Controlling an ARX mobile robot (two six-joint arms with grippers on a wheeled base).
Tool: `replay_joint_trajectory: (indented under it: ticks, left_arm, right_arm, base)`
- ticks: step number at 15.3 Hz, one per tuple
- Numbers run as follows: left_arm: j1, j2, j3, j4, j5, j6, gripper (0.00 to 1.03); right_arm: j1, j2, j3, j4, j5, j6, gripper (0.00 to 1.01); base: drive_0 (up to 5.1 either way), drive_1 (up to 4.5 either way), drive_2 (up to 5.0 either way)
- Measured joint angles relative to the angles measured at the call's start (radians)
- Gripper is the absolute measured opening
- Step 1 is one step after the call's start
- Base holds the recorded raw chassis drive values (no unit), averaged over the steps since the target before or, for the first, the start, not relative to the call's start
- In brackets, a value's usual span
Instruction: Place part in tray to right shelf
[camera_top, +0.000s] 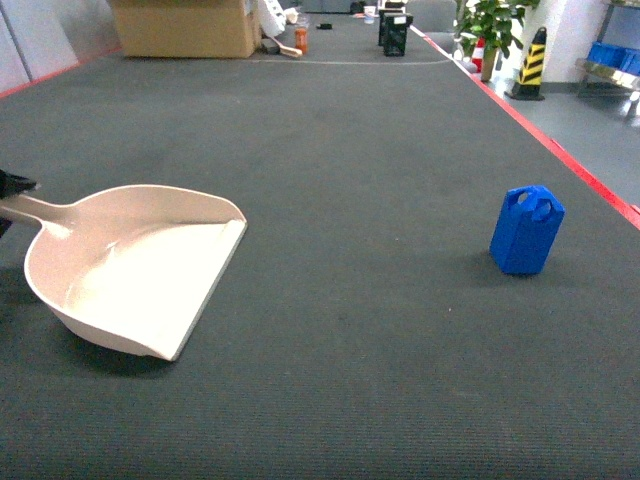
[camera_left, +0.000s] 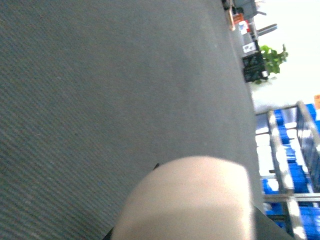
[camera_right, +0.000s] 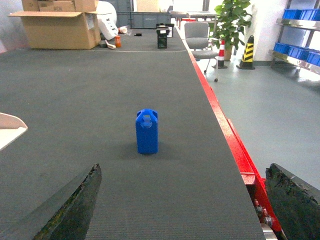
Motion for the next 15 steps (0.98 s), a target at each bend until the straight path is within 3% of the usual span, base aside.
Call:
replay_joint_trajectory:
  ticks: [1,5,7,10,15]
  left_arm:
    - [-0.005,-0.003,0.002,0.016,-0.002,-0.063,0.18]
    - [-0.016,-0.106,-0.143,0.156,0.028,-0.132,0.15]
    - [-0.050,-0.214,-0.211,0.229,0.044,-0.199,0.14]
    - [-0.126,-0.360,-0.300,0.323,0.062,-0.313,0.14]
    - [-0.334,-0.499,-0.434,0.485,0.036,-0.451,0.14]
  right_arm:
    - [0.000,0.000,0.000,0.000,0.000,0.000,0.98]
    - [0.000,0.000,0.000,0.000,0.000,0.000,0.98]
    - [0.000,0.000,0.000,0.000,0.000,0.000,0.98]
    - [0.000,0.000,0.000,0.000,0.000,0.000,0.98]
    - [0.000,0.000,0.000,0.000,0.000,0.000,0.98]
  base:
    - [0.0,0.00,0.0]
    - [0.0,0.00,0.0]
    - [0.0,0.00,0.0]
    - [0.0,0.00,0.0]
    - [0.0,0.00,0.0]
